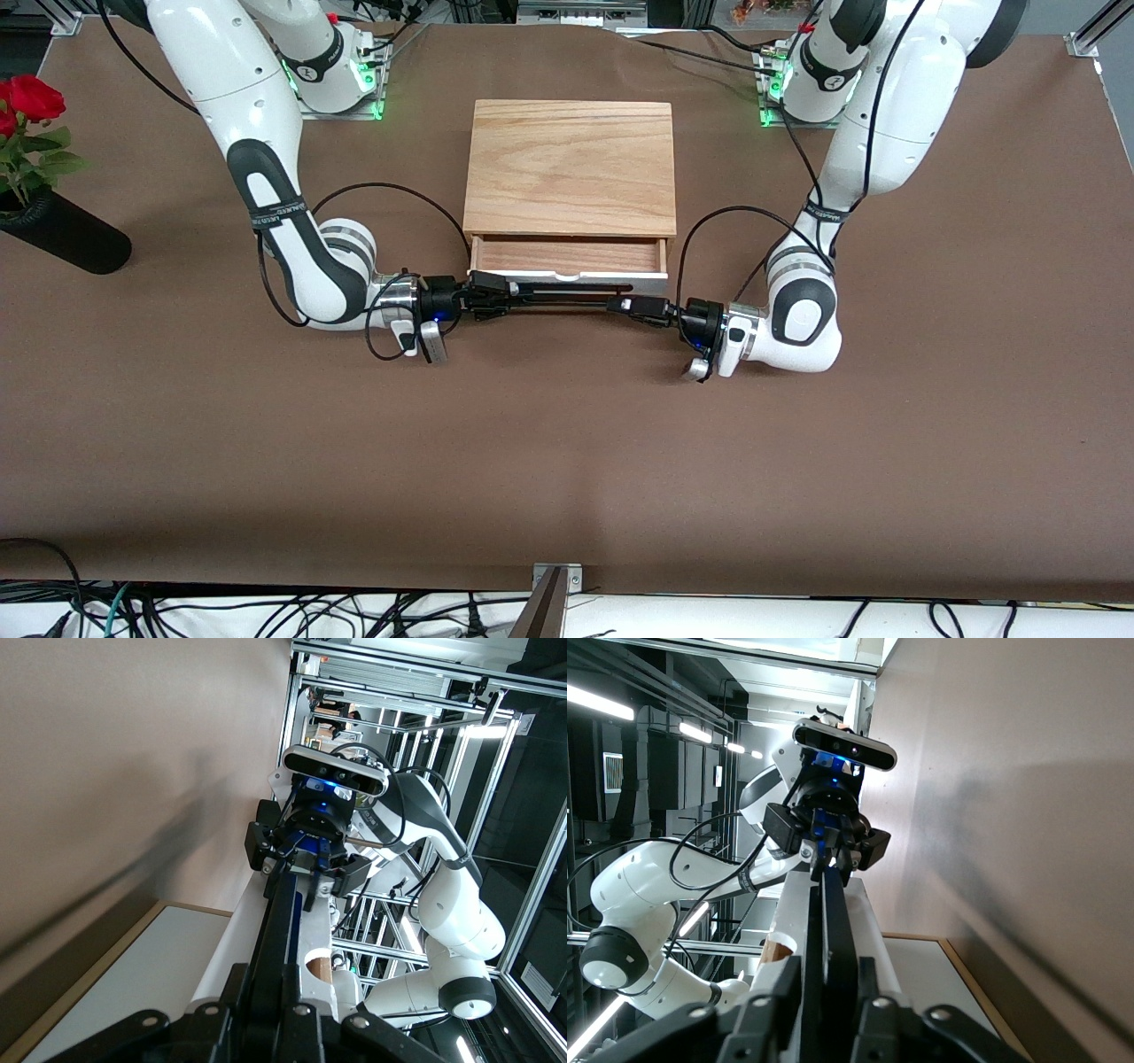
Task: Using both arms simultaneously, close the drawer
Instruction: 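Grip the black drawer handle ends with both grippers, then push the drawer handle into the cabinet with both grippers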
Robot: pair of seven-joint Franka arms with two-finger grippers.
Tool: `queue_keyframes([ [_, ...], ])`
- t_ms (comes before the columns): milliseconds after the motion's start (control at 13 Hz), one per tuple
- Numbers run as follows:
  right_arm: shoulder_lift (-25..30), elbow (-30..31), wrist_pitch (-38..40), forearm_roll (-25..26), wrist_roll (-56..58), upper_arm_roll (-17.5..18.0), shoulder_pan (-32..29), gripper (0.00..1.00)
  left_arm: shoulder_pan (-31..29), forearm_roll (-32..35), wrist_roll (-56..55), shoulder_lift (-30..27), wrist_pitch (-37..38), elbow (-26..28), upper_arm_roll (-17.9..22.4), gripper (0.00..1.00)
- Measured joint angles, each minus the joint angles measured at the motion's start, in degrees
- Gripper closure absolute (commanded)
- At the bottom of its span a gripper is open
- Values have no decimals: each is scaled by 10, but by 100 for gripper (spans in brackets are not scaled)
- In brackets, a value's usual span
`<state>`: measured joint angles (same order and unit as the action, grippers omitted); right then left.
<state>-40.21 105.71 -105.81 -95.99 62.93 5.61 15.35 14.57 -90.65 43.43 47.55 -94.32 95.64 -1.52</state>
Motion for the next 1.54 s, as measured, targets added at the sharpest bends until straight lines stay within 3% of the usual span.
queue_keyframes([
  [462,-6,2,3,-18,3,2,0,99,-1,0,-2,0,3,0,0,100],
  [1538,-6,24,32,-31,22,3,-3,99,-4,0,-5,0,22,16,-5,100],
])
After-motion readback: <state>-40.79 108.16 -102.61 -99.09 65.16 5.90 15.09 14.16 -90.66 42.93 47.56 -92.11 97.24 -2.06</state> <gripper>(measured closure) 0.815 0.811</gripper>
